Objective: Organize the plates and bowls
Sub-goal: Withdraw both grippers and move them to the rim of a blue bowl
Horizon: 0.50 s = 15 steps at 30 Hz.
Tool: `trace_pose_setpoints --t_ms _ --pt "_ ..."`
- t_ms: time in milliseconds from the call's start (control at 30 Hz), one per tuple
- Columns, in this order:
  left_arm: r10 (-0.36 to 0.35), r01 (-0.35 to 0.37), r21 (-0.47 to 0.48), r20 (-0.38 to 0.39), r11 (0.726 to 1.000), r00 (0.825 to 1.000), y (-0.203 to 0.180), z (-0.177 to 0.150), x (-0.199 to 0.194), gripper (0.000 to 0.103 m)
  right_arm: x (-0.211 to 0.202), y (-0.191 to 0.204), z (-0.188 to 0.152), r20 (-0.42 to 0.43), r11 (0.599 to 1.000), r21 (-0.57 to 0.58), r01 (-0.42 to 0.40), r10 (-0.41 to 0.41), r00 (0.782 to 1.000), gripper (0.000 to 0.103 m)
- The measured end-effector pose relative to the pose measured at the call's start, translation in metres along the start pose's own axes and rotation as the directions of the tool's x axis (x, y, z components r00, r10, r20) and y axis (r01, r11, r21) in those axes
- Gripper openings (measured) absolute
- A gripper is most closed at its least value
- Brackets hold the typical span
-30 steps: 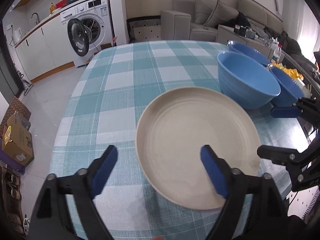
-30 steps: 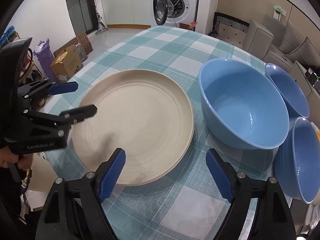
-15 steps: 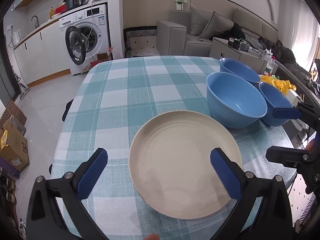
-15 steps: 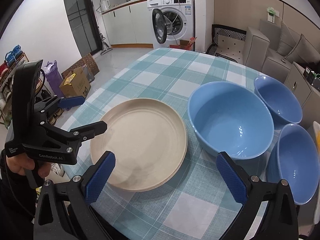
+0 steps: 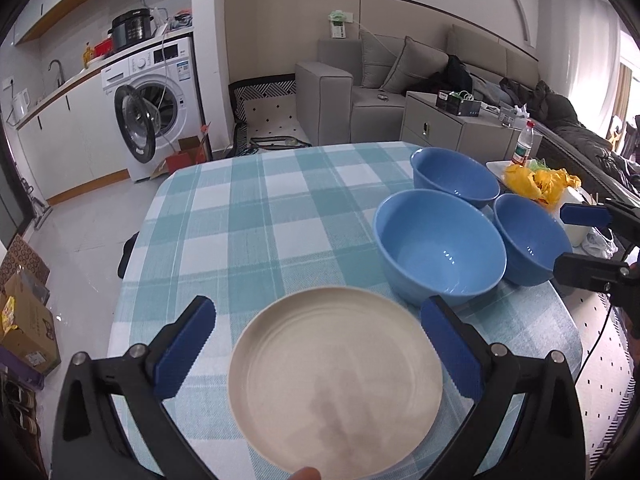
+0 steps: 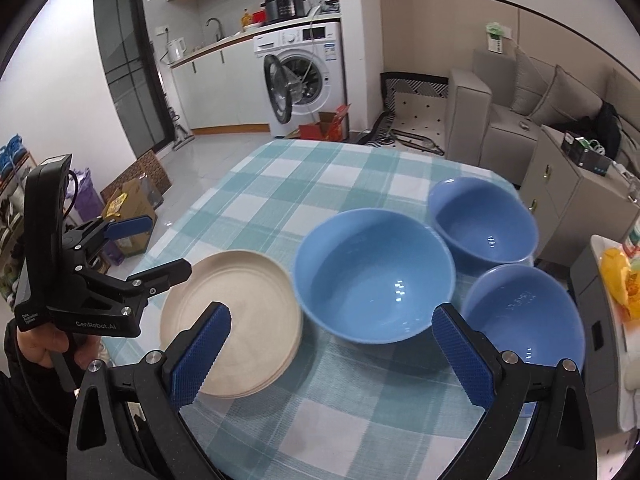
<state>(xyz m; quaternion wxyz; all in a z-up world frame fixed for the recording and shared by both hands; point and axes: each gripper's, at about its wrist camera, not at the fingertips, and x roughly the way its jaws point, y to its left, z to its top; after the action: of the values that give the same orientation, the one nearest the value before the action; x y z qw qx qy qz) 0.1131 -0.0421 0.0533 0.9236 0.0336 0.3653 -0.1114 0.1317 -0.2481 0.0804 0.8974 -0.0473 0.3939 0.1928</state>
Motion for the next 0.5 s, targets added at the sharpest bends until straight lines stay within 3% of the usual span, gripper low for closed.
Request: trace_pose_setpoints --t_ms 500 --pt "-0.072 0.071 0.074 0.012 0.995 0.997 -0.054 0.060 0.022 0.103 -0.031 -0.082 0.019 0.046 0.987 0.137 0.083 -0.090 0.995 0.103"
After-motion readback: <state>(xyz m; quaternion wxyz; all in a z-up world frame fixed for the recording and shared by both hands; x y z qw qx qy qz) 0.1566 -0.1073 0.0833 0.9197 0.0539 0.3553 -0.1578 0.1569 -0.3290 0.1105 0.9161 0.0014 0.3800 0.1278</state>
